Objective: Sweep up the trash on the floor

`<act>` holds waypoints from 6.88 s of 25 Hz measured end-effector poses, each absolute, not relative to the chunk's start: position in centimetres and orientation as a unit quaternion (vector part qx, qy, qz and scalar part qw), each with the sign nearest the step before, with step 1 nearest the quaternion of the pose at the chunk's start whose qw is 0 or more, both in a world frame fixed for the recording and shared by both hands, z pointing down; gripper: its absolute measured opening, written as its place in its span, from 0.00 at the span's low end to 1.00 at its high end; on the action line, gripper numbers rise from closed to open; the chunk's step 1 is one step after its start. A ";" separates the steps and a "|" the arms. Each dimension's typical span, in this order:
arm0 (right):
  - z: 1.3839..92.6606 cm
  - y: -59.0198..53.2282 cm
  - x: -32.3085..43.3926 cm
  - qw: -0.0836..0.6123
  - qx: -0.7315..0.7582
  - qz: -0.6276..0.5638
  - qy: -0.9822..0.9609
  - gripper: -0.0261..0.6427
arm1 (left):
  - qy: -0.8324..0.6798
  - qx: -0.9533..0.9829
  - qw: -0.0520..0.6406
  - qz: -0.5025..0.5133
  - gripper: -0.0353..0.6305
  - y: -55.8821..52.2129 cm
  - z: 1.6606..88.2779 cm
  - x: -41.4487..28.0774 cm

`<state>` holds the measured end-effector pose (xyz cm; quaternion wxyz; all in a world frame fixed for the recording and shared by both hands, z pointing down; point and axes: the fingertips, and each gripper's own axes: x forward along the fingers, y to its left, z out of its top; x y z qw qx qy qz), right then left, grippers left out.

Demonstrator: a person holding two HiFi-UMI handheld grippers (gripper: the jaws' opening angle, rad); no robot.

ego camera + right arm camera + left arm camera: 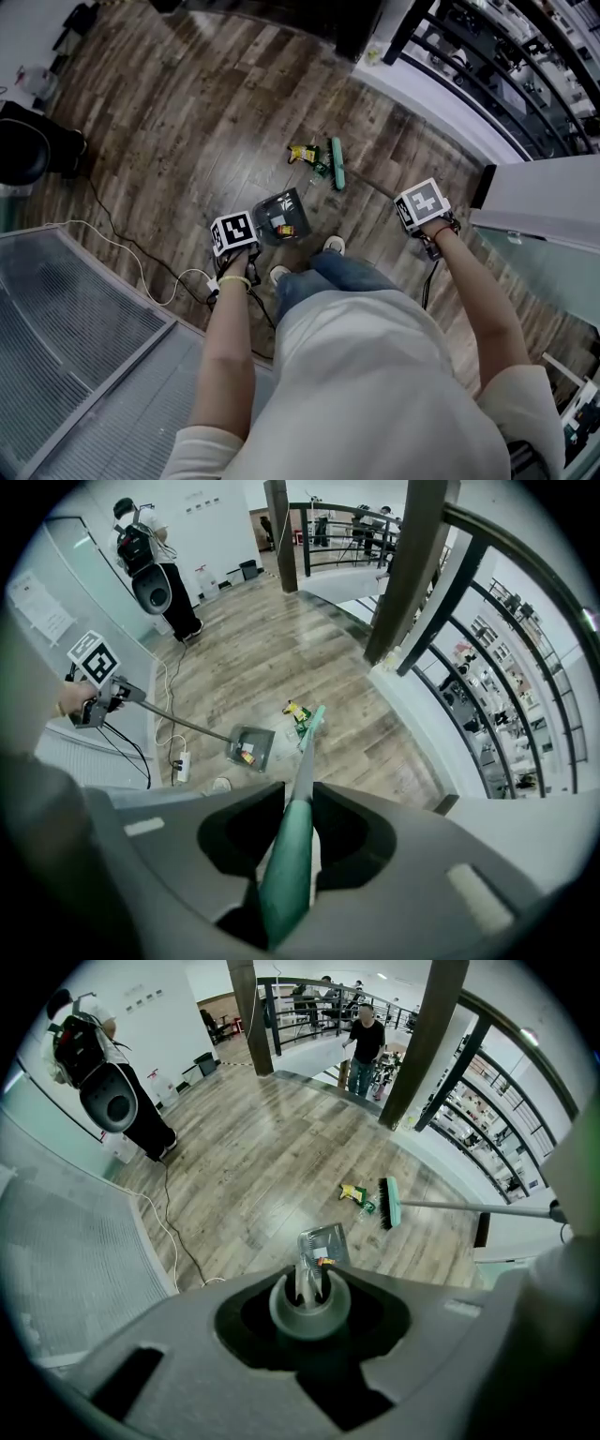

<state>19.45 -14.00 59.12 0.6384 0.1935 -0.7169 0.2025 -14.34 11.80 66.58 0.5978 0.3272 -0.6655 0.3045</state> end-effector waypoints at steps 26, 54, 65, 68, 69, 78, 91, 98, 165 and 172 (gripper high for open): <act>63.1 -23.0 12.8 0.708 0.120 -0.054 -0.694 0.19 | -0.667 0.324 0.597 0.304 0.20 11.4 66.4 -14.3; 65.8 -14.8 15.3 0.730 -0.055 -0.216 -0.646 0.19 | -0.668 0.325 0.595 0.306 0.20 11.6 66.4 -14.3; 66.1 -11.5 17.0 0.719 -0.107 -0.268 -0.633 0.19 | -0.669 0.328 0.593 0.304 0.20 11.5 66.5 -14.4; 66.2 -10.4 17.5 0.716 -0.114 -0.269 -0.634 0.19 | -0.669 0.328 0.593 0.305 0.20 11.5 66.5 -14.3; 66.2 -10.2 17.6 0.716 -0.114 -0.268 -0.635 0.19 | -0.669 0.328 0.593 0.305 0.20 11.5 66.5 -14.2; 65.9 -7.5 18.4 0.713 -0.117 -0.247 -0.645 0.19 | -0.669 0.329 0.592 0.307 0.20 11.6 66.5 -14.2; 65.0 -3.4 19.7 0.705 -0.135 -0.218 -0.662 0.19 | -0.669 0.330 0.591 0.308 0.20 11.8 66.4 -14.2; 64.6 -2.5 20.9 0.706 -0.126 -0.197 -0.669 0.19 | -0.669 0.332 0.590 0.307 0.20 12.0 66.6 -14.0; 66.5 -3.3 14.8 0.704 -0.088 -0.176 -0.682 0.19 | -0.716 0.239 0.620 0.215 0.19 13.4 66.4 -18.1; 66.3 -0.9 14.1 0.690 -0.124 -0.168 -0.693 0.19 | -0.712 0.240 0.624 0.213 0.19 13.5 66.4 -17.8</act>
